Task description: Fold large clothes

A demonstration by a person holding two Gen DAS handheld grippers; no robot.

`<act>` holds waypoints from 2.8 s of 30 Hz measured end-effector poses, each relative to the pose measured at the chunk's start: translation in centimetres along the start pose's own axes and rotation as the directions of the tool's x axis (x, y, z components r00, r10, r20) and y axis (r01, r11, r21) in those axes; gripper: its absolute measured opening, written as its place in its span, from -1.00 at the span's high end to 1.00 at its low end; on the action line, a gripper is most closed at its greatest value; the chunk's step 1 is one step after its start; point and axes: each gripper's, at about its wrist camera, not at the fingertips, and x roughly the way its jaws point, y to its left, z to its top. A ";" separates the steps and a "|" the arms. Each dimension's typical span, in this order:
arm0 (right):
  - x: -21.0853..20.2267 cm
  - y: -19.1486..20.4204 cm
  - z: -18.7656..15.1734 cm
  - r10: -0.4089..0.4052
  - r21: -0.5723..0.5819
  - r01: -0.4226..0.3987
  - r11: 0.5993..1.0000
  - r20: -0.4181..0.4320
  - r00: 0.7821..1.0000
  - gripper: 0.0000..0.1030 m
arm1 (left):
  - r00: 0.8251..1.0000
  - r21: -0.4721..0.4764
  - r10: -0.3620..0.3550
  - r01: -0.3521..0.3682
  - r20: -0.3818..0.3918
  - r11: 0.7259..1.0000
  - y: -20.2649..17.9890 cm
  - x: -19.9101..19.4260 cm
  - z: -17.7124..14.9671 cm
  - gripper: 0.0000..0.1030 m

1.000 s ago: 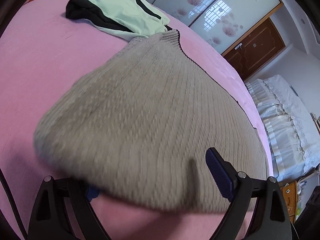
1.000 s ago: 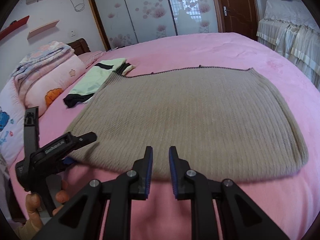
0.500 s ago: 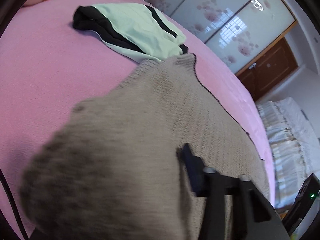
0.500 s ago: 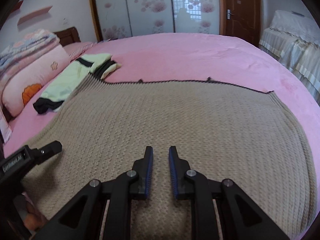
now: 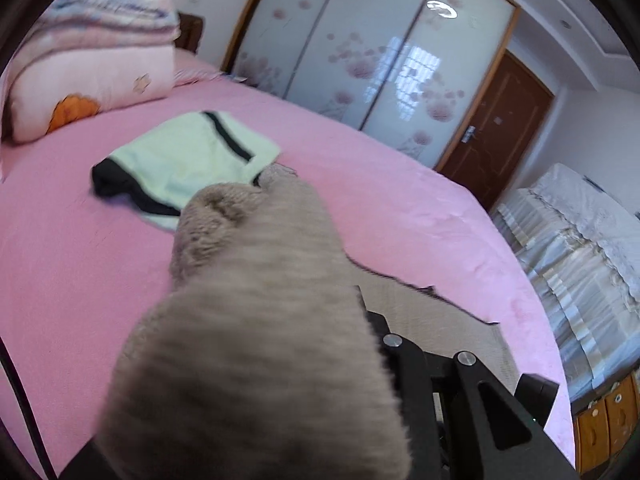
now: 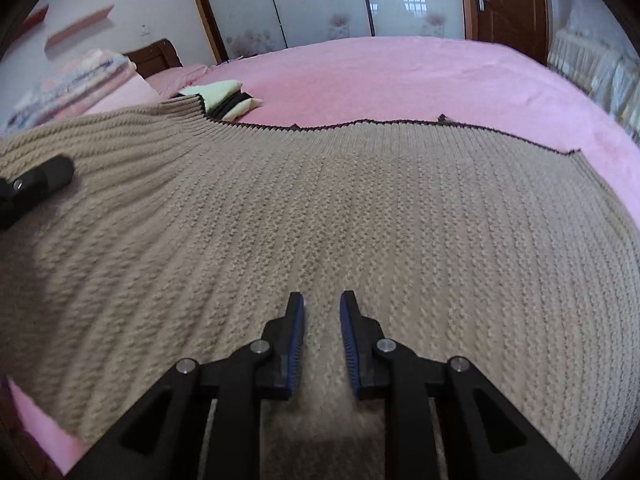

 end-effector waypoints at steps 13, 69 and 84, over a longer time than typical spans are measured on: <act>-15.5 -15.5 -7.1 -0.376 0.316 0.327 0.890 0.106 0.920 0.63 | 0.963 0.307 -0.166 0.226 -0.211 0.924 -19.4 1.1 -9.5 0.59; -14.0 -15.2 -5.3 0.042 0.376 -0.003 0.927 -0.095 0.995 0.66 | 0.880 0.230 -0.031 0.158 -0.474 0.960 -5.6 -0.5 -11.3 -0.83; -13.9 -18.1 -7.3 -0.108 0.313 0.119 0.942 -0.051 0.993 0.58 | 0.872 0.354 0.036 0.160 -0.488 0.921 -10.4 0.5 -13.2 -0.29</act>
